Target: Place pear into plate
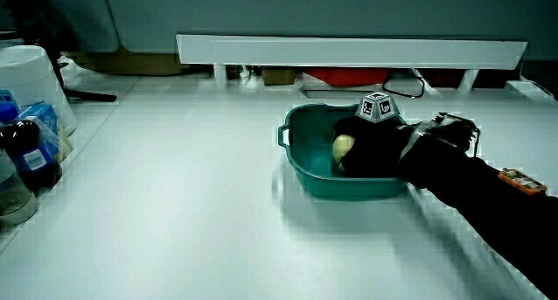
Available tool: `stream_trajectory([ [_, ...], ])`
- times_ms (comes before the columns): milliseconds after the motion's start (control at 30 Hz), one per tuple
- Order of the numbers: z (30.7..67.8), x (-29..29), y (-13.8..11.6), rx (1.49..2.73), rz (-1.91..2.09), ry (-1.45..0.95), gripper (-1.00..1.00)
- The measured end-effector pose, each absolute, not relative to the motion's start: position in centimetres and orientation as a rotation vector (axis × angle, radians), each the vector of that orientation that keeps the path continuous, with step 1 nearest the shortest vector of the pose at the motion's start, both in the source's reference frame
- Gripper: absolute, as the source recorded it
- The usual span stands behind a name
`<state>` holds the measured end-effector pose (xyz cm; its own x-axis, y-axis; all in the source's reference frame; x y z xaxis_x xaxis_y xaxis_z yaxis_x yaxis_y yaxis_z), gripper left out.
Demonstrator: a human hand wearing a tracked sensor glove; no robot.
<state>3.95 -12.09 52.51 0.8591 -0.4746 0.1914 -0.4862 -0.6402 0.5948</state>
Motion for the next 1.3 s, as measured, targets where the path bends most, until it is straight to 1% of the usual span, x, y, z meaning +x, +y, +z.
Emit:
stream_trajectory([
  [133,52.7,4.0,-12.0,2.371,0.012,-0.688,0.00],
  [200,52.8,4.0,-11.9,2.353,0.004,-0.676,0.00],
  [333,52.9,4.2,-11.8,2.369,-0.014,-0.668,-0.24],
  [400,53.3,4.3,-11.8,2.336,-0.026,-0.658,-0.35],
  [767,52.9,4.9,-11.6,2.330,0.025,-0.670,-1.00],
  [867,52.4,5.3,-11.7,2.351,0.026,-0.669,-1.00],
  [967,51.9,6.2,-12.0,2.318,0.071,-0.702,-1.00],
  [1067,50.2,7.4,-12.2,2.370,0.012,-0.692,-1.00],
  [1300,48.3,11.8,-11.4,2.434,-0.042,-0.633,-1.00],
])
